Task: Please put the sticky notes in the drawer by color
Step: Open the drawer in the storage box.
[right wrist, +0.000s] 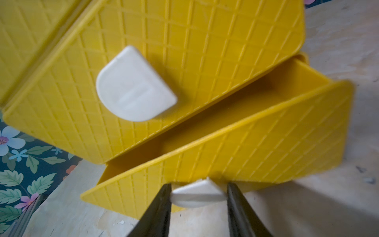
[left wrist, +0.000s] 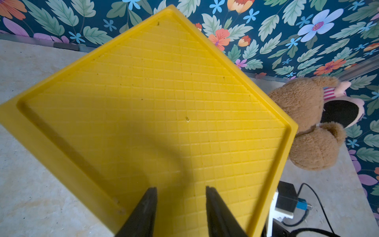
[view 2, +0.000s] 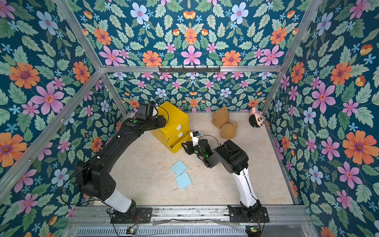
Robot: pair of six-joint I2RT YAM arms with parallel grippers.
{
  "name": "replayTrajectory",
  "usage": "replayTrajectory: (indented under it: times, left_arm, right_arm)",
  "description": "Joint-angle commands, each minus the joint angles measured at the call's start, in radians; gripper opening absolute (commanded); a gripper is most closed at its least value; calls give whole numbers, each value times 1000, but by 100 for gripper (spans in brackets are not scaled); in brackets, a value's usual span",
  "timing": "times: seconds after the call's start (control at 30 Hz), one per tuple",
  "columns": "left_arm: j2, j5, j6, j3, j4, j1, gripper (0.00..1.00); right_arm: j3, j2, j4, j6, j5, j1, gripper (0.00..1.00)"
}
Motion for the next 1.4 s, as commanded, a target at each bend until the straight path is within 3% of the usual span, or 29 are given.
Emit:
replayTrajectory:
  times: [0.0,0.33,0.63,0.67,0.9,1.03,1.13,1.37]
  left_arm:
    - [7,6,-8,-10,-149,3,45]
    - [-1,6,-8,-19,-146,3,46]
    - [-6,7,-7,-26,-142,5,46]
    - [-5,9,-7,-26,-140,5,45]
    - [-21,19,-10,-34,-127,4,50]
    - [-52,49,-13,-36,-115,3,60]
    - [-105,63,-17,-40,-110,3,70]
    - [-330,16,-38,-152,-89,3,99]
  right_arm:
    - [-49,-21,67,7,-14,2,39]
    - [-247,-85,153,18,15,3,39]
    - [-324,-112,187,23,22,3,40]
    - [-328,-118,187,23,22,3,41]
    - [-404,-249,169,26,46,6,81]
    - [-514,-372,134,38,116,43,88]
    - [-531,-462,-40,-10,236,145,91]
    - [-341,-515,-529,-107,587,433,99]
